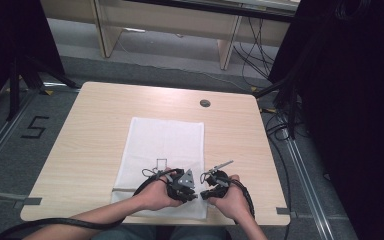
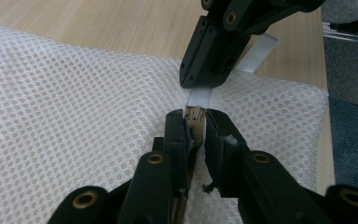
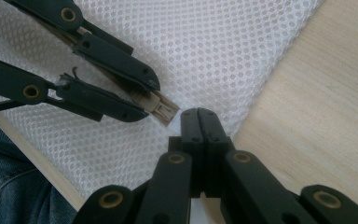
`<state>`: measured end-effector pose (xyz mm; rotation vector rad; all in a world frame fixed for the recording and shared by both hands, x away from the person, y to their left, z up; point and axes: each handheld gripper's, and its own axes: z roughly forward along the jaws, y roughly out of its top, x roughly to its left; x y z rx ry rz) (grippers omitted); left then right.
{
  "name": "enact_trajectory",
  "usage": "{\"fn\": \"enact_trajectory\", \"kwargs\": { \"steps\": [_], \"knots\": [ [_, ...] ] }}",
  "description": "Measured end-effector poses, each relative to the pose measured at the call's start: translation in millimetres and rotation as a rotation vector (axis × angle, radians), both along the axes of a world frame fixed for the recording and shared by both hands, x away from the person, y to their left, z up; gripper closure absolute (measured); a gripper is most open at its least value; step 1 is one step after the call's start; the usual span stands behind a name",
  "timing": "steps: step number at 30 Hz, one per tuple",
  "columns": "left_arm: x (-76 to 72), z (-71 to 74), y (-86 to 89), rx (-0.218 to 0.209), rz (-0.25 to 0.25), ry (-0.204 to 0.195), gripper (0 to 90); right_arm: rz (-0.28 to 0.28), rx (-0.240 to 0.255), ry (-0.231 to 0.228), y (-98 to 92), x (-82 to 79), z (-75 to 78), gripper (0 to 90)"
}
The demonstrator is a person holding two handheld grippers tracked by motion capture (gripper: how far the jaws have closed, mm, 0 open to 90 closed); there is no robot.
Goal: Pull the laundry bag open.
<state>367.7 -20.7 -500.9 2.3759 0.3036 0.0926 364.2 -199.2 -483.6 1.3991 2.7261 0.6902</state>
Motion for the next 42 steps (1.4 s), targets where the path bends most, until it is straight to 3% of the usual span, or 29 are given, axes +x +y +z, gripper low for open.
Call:
{"fn": "enact_trajectory", "kwargs": {
  "steps": [1,6,19,27,28,31,33,35,42],
  "knots": [
    [-0.7,0.0,-0.4,-0.001,0.001,-0.001,80.5,-0.016,-0.008,0.017,0.8,-0.6,0.9,90.0],
    [-1.6,2.2,-1.8,0.018,-0.019,-0.027,81.0,-0.018,-0.009,0.017,0.9,-0.7,0.9,90.0],
    [-1.7,6.6,-0.7,0.001,-0.013,-0.002,81.3,-0.012,-0.004,0.008,0.8,-1.0,0.6,90.0],
    [-2.4,8.3,0.4,0.010,-0.019,-0.012,81.4,-0.013,-0.014,0.009,1.6,-1.1,0.8,90.0],
    [-1.1,10.3,2.7,0.018,-0.025,-0.034,89.9,0.006,-0.014,0.000,1.2,0.1,0.2,90.0],
    [1.1,15.1,8.9,-0.010,-0.024,-0.012,90.0,-0.014,-0.028,0.014,3.0,-0.4,1.3,90.0],
    [1.4,18.5,10.8,-0.021,-0.012,-0.034,89.9,-0.013,-0.029,0.017,3.0,-0.2,1.4,90.0],
    [1.6,18.5,9.1,-0.040,-0.009,-0.032,89.6,-0.017,-0.025,0.014,2.9,-0.3,1.2,90.0],
    [2.4,4.5,3.2,-0.020,-0.015,-0.008,75.9,-0.016,-0.021,0.012,2.2,-0.5,0.9,90.0]
  ]
}}
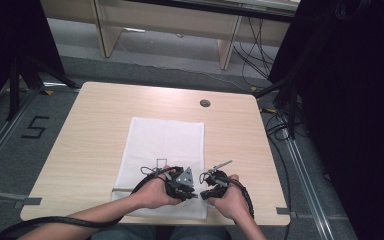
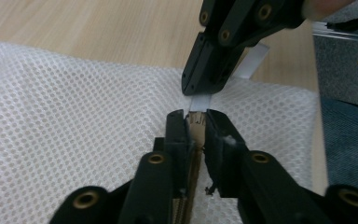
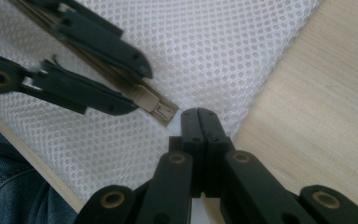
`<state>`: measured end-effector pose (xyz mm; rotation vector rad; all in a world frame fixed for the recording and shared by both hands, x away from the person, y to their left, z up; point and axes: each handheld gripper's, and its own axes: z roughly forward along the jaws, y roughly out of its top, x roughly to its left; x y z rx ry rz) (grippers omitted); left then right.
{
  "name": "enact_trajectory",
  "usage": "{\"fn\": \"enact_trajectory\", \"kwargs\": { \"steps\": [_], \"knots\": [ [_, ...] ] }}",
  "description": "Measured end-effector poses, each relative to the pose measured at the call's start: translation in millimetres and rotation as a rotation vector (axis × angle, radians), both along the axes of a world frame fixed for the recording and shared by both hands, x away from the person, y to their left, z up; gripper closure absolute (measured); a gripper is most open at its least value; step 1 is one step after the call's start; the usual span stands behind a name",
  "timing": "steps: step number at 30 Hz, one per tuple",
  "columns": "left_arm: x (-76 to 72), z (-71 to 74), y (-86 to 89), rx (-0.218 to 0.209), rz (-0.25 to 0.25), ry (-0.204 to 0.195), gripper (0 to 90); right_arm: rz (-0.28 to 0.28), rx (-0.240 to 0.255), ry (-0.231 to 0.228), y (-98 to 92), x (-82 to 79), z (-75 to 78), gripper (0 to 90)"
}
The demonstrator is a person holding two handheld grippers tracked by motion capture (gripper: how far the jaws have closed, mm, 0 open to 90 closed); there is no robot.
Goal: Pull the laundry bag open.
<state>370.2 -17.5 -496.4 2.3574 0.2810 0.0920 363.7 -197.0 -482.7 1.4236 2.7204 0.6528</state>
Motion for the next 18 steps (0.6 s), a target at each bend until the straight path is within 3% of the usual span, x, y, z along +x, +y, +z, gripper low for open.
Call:
{"fn": "enact_trajectory", "kwargs": {
  "steps": [1,6,8,13,14,17,18],
  "knots": [
    [0.4,-2.6,-0.9,0.000,-0.002,0.010,75.1,0.031,0.005,-0.021,-1.2,1.4,-0.9,90.0],
    [-1.0,-3.7,-3.7,0.005,-0.015,0.013,74.2,0.018,0.004,-0.011,-0.6,0.7,-0.7,90.0],
    [-0.2,-4.3,-5.0,0.021,-0.031,-0.008,75.0,0.023,0.003,-0.018,-0.5,0.8,-0.8,90.0],
    [-0.5,-4.3,-6.7,0.026,-0.023,0.002,81.1,0.021,-0.002,-0.017,-0.2,0.6,-0.7,90.0],
    [-0.9,-4.1,-6.9,0.021,-0.021,0.003,81.2,-0.003,-0.012,-0.004,1.3,-1.1,0.6,90.0],
    [-0.4,-1.9,-6.7,0.027,-0.033,-0.013,81.4,0.025,-0.009,-0.014,1.1,0.4,-0.1,90.0],
    [-0.8,-1.0,-6.6,0.022,-0.027,0.000,81.5,0.024,-0.004,-0.014,0.4,0.5,-0.4,90.0]
  ]
}}
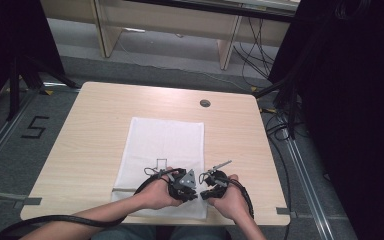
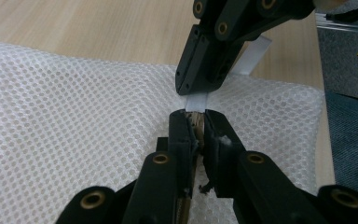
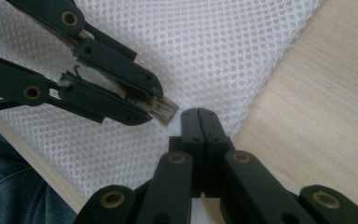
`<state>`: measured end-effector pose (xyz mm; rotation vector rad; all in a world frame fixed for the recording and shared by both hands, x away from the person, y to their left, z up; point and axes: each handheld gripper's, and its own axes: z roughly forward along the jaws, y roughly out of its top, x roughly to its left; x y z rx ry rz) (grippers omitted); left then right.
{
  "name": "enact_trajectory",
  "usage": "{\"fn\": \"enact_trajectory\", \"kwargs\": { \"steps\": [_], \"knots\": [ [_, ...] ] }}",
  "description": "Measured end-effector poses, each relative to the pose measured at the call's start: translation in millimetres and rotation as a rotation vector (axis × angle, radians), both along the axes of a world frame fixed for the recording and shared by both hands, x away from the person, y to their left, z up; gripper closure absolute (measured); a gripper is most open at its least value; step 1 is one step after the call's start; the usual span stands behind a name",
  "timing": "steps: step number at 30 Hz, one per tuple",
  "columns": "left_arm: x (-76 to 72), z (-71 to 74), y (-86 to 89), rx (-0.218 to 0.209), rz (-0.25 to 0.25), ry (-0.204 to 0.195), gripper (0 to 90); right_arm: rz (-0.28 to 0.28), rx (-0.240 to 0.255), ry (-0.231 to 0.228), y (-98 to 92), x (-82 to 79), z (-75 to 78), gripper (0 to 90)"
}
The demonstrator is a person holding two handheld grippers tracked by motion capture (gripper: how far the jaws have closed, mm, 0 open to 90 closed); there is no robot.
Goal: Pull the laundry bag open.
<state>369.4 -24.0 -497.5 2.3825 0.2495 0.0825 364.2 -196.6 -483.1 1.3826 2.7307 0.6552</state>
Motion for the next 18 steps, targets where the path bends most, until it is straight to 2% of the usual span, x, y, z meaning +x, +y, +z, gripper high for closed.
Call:
{"fn": "enact_trajectory", "kwargs": {
  "steps": [9,10,12,13,16,18],
  "knots": [
    [-1.1,4.3,-0.3,0.003,-0.011,-0.013,81.6,0.003,0.002,0.003,-0.2,0.2,0.3,90.0],
    [-1.9,4.0,-0.4,0.002,-0.004,-0.005,81.6,-0.009,0.002,0.009,-0.2,0.1,0.3,90.0],
    [-2.1,4.3,-0.4,0.005,-0.006,-0.013,81.7,-0.025,-0.011,0.018,0.7,-0.8,1.2,90.0],
    [-2.0,4.6,-0.4,0.007,-0.012,-0.021,81.7,0.001,0.000,-0.004,0.4,0.3,-0.2,90.0],
    [-2.6,5.9,0.9,0.025,-0.012,-0.020,81.7,0.000,-0.010,0.001,1.0,0.4,0.2,90.0],
    [-2.3,8.2,4.2,0.021,-0.016,-0.021,81.7,0.005,-0.007,-0.002,0.8,0.4,0.4,90.0]
  ]
}}
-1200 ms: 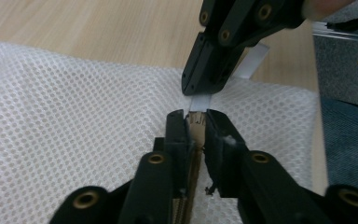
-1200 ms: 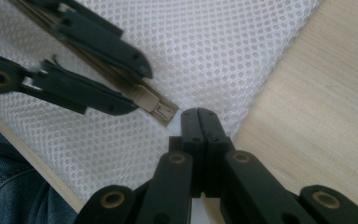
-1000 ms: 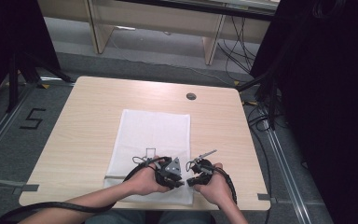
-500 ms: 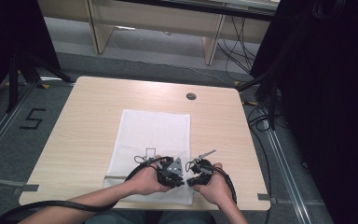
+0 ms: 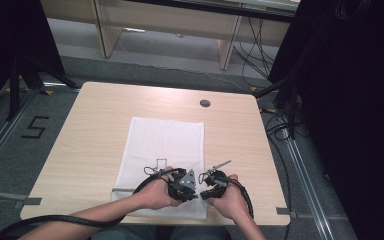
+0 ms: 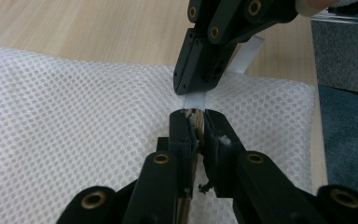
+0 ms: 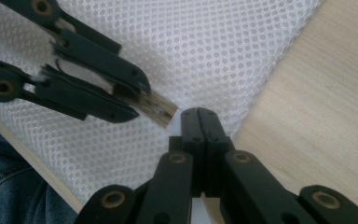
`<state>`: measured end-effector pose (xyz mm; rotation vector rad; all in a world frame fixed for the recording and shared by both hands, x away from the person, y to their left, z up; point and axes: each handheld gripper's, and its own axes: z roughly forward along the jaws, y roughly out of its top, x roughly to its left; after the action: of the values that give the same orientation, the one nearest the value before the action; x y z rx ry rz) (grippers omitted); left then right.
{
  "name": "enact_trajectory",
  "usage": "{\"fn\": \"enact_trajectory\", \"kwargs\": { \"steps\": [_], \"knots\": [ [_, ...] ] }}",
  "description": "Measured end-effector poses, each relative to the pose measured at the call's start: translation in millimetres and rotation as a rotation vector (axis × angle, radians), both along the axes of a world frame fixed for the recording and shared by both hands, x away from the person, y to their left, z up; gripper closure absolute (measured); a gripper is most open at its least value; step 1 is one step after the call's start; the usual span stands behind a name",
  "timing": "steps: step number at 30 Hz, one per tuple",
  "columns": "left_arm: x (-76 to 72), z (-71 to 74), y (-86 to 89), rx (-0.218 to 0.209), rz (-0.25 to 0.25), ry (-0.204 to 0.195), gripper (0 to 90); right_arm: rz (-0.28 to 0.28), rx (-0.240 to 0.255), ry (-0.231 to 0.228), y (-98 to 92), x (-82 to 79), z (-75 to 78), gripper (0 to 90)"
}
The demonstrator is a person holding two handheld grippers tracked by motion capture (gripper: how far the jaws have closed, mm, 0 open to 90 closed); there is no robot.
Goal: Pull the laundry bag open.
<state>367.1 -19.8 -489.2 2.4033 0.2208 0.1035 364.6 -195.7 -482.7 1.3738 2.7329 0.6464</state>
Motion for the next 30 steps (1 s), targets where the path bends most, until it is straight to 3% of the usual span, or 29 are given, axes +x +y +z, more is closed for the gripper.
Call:
{"fn": "enact_trajectory", "kwargs": {
  "steps": [6,24,28,30],
  "knots": [
    [-1.6,2.0,4.9,-0.012,0.010,0.003,81.6,-0.021,-0.006,0.024,1.9,-1.7,1.4,90.0],
    [-3.2,3.1,6.7,-0.027,0.016,0.004,81.7,0.000,-0.004,-0.004,0.2,-0.6,-0.2,90.0],
    [-1.5,4.7,9.7,-0.014,0.005,-0.004,81.7,-0.022,-0.014,0.012,1.7,-2.1,1.1,90.0],
    [-2.1,4.0,9.7,-0.025,0.013,0.011,81.6,-0.034,-0.018,0.015,2.3,-2.5,1.4,90.0]
  ]
}}
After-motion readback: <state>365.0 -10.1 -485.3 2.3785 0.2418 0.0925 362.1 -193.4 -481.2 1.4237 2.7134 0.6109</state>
